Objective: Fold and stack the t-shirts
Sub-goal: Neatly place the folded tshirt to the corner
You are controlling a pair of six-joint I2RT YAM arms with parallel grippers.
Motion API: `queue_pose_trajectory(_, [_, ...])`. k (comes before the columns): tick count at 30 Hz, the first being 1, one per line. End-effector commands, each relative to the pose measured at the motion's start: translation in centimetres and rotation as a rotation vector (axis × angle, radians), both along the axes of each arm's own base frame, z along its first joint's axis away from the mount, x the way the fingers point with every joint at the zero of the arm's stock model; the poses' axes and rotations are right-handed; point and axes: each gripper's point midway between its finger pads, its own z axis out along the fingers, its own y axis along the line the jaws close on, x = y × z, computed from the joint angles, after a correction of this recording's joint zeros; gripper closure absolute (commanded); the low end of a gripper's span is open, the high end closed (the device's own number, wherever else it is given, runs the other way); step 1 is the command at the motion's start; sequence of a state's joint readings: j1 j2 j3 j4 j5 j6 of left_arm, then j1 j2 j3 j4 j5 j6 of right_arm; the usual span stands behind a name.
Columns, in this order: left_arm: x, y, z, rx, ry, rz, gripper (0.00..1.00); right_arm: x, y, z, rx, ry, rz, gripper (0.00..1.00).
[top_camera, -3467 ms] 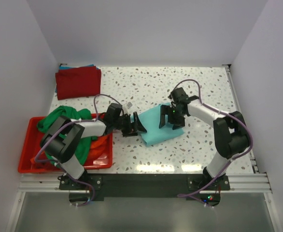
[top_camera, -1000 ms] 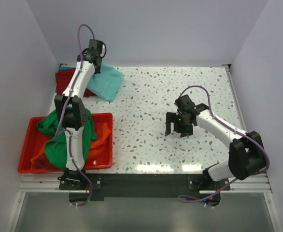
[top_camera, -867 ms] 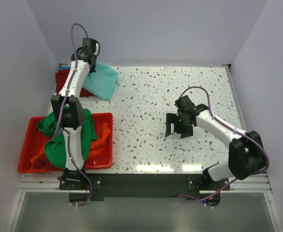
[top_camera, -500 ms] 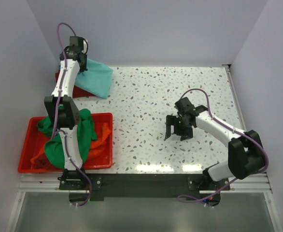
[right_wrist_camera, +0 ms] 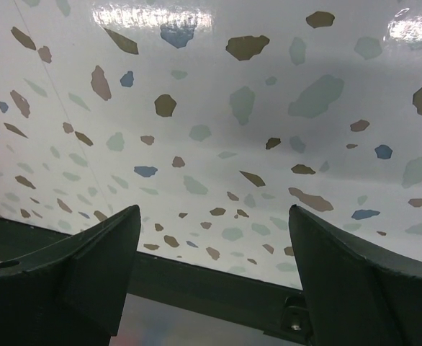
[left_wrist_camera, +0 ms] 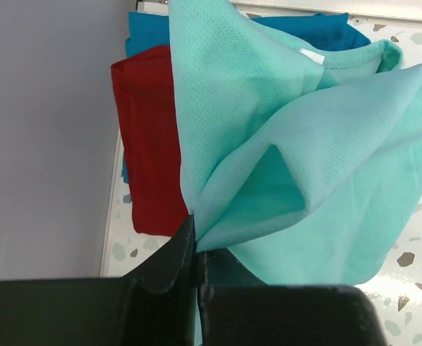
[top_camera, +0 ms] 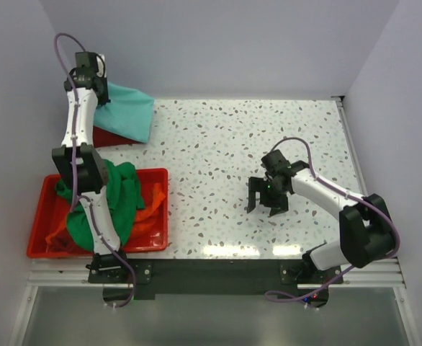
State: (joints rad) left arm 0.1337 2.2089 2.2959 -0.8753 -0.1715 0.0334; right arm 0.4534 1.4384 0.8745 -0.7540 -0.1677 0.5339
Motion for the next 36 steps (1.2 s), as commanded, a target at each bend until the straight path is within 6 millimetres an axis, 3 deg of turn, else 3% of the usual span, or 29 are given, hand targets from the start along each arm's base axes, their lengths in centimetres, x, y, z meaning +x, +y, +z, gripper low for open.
queue_pose_trajectory(1, [1.1, 0.7, 4.6, -0.033, -0.153, 0.002, 1.00, 0.1, 0.7, 0.7, 0.042, -0.016, -0.004, 0.13])
queue_pose_trajectory(15, [3.3, 3.2, -3.6, -0.142, -0.085, 0.031, 1.00, -0.7, 0.5, 0.7, 0.044, -0.007, -0.015, 0.13])
queue_pose_trajectory(23, [4.0, 5.0, -6.1, -0.213, -0.098, 0.065, 1.00, -1.0, 0.5, 1.2, 0.052, -0.013, -0.029, 0.13])
queue_pose_trajectory(30, [3.7, 6.4, -9.4, -0.252, -0.058, 0.106, 1.00, -1.1, 0.2, 1.4, 0.044, -0.009, -0.042, 0.13])
queue_pose_trajectory(32, [3.3, 7.1, -9.9, -0.250, -0.048, 0.137, 0.87, -1.0, 0.3, 1.7, 0.045, -0.013, -0.045, 0.13])
queue_pose_trajectory(33, [3.0, 7.7, -10.3, -0.242, -0.038, 0.165, 0.75, -0.9, 0.2, 1.8, 0.042, -0.014, -0.046, 0.13])
queue_pose_trajectory(34, [2.7, 8.1, -10.5, -0.251, -0.034, 0.197, 0.57, -0.6, 0.4, 2.2, 0.047, -0.028, -0.043, 0.13])
queue_pose_trajectory(36, [2.0, 9.5, -10.1, -0.231, -0.041, 0.264, 0.33, -0.3, 0.4, 2.8, 0.046, -0.041, -0.040, 0.13])
